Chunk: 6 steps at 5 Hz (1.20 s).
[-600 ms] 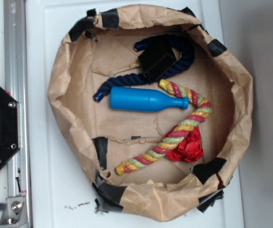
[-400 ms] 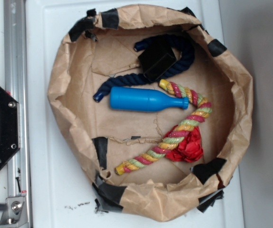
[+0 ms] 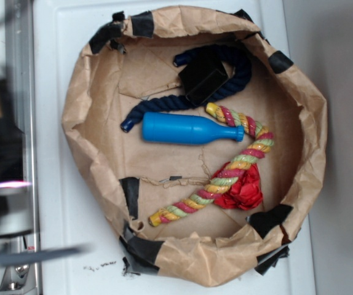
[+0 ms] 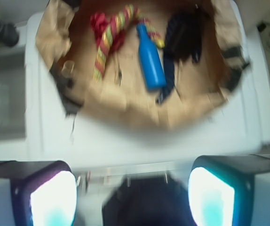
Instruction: Grab the blue bottle.
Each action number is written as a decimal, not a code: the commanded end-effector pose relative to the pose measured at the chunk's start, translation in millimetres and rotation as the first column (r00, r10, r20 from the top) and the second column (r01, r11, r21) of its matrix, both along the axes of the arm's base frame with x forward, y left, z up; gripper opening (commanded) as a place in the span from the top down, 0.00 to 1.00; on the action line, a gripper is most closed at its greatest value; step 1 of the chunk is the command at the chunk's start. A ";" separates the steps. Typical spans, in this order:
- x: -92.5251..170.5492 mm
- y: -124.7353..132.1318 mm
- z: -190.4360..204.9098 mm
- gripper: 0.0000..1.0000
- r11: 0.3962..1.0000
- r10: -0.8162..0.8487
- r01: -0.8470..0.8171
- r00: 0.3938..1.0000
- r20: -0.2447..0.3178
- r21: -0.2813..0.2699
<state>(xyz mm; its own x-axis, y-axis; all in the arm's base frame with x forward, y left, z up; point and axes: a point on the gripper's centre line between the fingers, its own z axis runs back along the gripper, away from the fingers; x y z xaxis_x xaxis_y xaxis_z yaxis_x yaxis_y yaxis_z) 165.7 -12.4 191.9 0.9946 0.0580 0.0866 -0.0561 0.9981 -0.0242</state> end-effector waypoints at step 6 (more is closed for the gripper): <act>105.2 -6.1 -77.8 1.00 0.943 -0.330 0.333 0.939 0.094 -0.017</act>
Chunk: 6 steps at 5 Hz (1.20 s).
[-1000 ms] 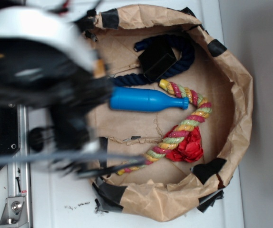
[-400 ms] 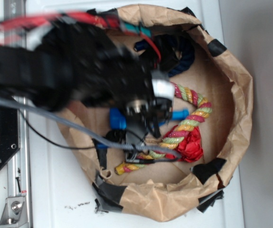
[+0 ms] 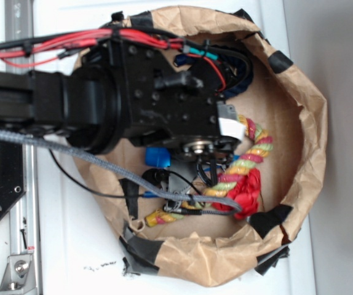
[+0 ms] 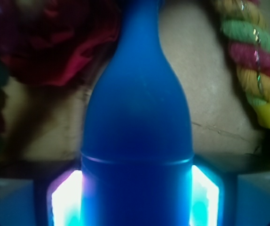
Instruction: Grab the blue bottle.
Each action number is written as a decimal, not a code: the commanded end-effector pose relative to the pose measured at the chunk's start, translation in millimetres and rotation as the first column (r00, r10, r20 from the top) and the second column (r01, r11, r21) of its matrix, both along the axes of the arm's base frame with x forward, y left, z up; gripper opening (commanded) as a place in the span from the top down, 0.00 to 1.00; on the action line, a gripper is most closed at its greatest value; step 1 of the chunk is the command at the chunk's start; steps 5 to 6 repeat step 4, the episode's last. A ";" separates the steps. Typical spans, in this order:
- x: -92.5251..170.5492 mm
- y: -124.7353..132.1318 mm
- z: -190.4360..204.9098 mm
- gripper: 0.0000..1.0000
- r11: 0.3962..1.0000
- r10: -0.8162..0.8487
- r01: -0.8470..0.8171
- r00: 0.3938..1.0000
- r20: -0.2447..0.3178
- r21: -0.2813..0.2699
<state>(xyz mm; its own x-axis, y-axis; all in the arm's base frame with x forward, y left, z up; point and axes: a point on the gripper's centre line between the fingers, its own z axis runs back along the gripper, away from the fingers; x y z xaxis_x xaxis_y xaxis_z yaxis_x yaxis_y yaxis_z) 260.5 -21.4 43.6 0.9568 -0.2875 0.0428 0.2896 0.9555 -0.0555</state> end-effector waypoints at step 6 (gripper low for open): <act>-12.9 31.0 187.1 1.00 0.880 0.474 -0.475 0.878 -0.064 0.004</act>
